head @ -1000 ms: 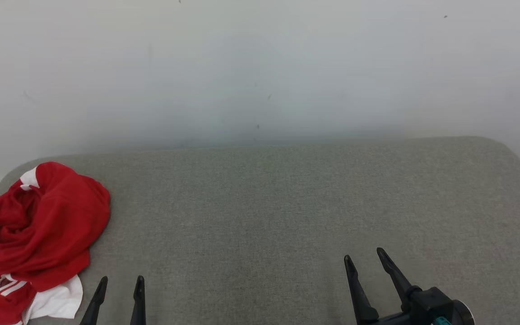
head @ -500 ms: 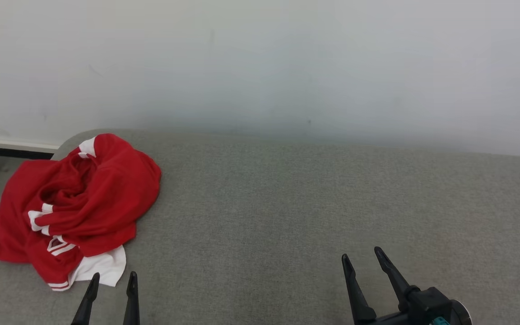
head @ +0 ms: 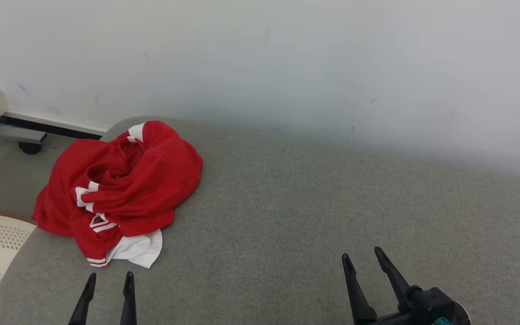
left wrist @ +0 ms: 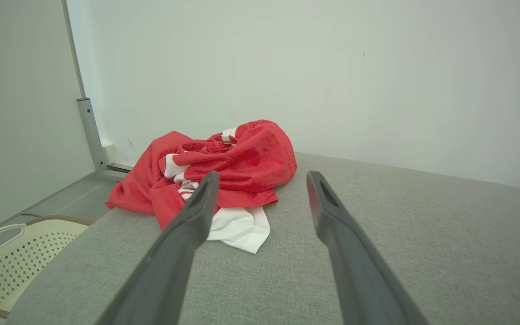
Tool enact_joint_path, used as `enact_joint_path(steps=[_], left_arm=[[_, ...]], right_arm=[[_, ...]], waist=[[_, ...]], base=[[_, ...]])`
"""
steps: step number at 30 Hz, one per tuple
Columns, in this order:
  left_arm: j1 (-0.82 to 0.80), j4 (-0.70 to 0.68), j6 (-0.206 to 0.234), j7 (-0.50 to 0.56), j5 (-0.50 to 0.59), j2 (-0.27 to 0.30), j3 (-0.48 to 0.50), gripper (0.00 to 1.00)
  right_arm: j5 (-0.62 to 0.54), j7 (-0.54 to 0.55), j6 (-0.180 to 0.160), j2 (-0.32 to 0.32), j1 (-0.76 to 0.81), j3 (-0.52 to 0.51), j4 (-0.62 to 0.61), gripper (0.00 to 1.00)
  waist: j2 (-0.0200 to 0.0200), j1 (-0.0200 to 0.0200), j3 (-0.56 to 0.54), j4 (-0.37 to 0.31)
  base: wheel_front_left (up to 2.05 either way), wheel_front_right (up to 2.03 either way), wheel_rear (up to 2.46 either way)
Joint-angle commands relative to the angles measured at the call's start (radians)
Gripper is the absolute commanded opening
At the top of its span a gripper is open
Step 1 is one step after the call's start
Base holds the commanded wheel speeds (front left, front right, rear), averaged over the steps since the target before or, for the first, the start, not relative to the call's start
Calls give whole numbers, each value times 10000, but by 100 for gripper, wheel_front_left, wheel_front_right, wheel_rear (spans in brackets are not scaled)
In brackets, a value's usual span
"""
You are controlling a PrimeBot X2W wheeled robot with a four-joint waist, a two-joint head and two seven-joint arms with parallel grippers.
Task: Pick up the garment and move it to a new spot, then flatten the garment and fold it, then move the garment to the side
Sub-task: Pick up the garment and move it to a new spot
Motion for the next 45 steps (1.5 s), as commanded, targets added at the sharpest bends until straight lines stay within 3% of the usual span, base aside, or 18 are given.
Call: enact_joint_path(steps=[1, 9, 13, 18, 22, 28, 32, 39, 41, 45], left_arm=[[55, -14, 8, -30, 70, 6, 40, 100], [10, 7, 45, -30, -157, 4, 55, 100], [-1560, 692, -62, -27, -694, 4, 81, 100], [-2828, 1486, -382, -27, -819, 55, 286, 100], [-4828, 2941, -812, -27, -1220, 508, 658, 100], [-7808, 5177, -1193, 850, -1847, 1347, 536, 100], [-9565, 6609, -1326, 2050, -2097, 1992, -4, 100], [-11161, 8052, -1345, 3942, -3073, 2610, -1244, 100], [-11736, 8851, -1348, 5130, -3509, 3187, -2088, 100], [-11984, 9613, -1348, 5631, -3701, 3609, -2552, 100]], right_arm=[[57, -17, 6, 12, 148, 18, -12, 100], [243, -17, 7, 12, 116, 101, -153, 100], [-134, -17, 6, -153, -298, 133, -55, 100], [-320, -17, 6, -372, -599, 98, -6, 100], [-461, -17, 6, -577, -1138, 217, -24, 100], [-554, -17, 6, -1012, -1835, 140, -11, 100], [-618, -17, 6, -1106, -2123, 3, -112, 100], [-657, -15, 6, -1111, -2356, 28, -129, 100], [-667, -4, 0, -1156, -2470, -39, -75, 100], [-679, 20, -2, -1143, -2467, -131, -8, 100]], waist=[[-1, 0, -6, 137], [-1, 0, 197, 239], [-1, 0, 1467, -63], [-1, 0, 2154, -194], [-1, 0, 3059, -512], [-1, 0, 4147, -860], [-1, 0, 4811, -1118], [-1, 0, 5399, -1403], [-1, 0, 5624, -1605], [-1, 0, 5731, -1730]], base=[[0, 0, 0], [0, 0, 0], [0, 0, 0], [0, 0, 0], [0, 0, 0], [0, 0, 0], [0, 0, 0], [0, 0, 0], [0, 0, 0], [0, 0, 0]])
